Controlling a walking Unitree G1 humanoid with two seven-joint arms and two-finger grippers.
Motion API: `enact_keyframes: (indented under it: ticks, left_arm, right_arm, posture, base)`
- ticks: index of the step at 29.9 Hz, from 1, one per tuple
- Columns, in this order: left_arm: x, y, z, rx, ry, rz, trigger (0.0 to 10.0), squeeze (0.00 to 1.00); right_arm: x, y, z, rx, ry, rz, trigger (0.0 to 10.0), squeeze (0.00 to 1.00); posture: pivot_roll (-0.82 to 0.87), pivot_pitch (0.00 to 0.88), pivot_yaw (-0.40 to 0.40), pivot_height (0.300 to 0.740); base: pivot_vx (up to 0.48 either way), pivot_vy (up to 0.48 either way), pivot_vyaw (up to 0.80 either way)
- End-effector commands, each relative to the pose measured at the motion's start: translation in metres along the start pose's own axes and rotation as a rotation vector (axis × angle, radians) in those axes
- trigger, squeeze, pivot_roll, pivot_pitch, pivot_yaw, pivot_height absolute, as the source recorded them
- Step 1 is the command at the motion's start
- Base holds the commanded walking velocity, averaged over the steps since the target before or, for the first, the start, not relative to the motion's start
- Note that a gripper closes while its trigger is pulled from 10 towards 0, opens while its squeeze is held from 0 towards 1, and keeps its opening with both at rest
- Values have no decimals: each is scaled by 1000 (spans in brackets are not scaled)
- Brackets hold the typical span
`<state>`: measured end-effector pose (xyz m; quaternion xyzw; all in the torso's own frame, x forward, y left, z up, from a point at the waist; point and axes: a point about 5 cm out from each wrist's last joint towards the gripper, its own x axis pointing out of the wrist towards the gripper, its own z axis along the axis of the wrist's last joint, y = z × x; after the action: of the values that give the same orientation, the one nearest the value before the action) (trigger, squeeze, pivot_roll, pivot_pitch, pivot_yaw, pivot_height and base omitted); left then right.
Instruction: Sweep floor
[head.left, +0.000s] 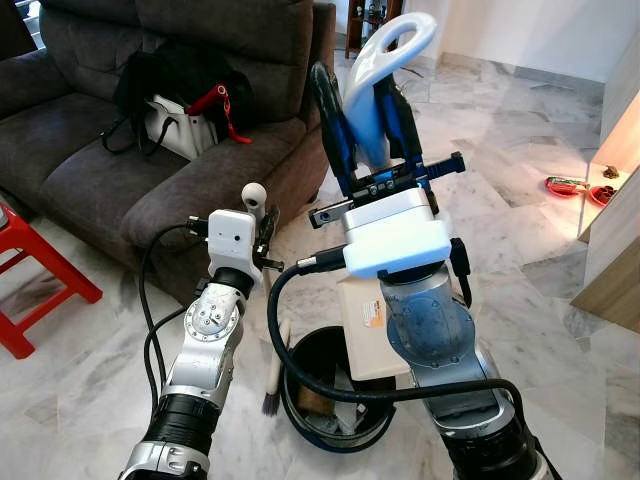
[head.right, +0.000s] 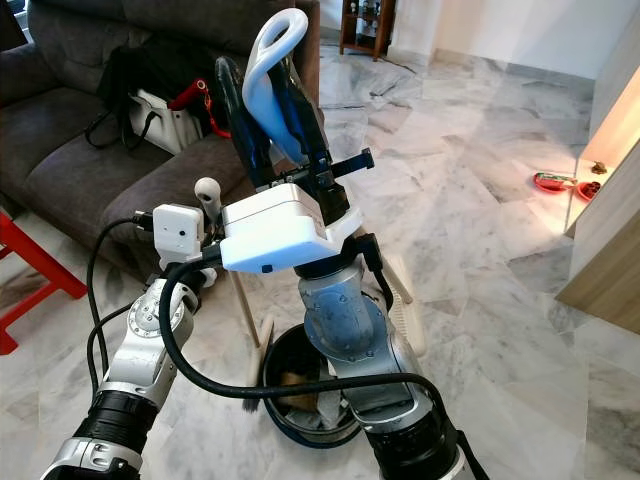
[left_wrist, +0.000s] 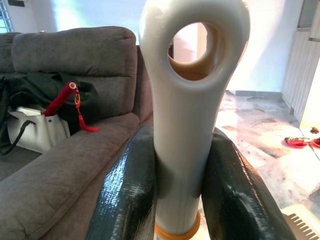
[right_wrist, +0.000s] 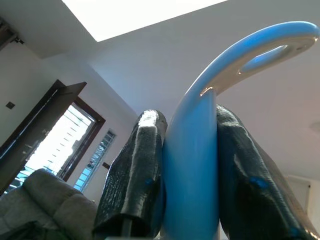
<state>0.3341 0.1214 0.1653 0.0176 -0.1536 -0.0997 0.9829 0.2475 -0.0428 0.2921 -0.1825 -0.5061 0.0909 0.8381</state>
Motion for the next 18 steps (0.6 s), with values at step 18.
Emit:
enact_keyframes:
  ticks: [18]
  left_arm:
    - [1, 0, 8, -3, -40, -9, 10000, 0]
  right_arm:
    - [-47, -120, -77, -221, 344, -441, 10000, 0]
  posture:
    - [92, 85, -7, 740]
  base:
    - [0, 0, 0]
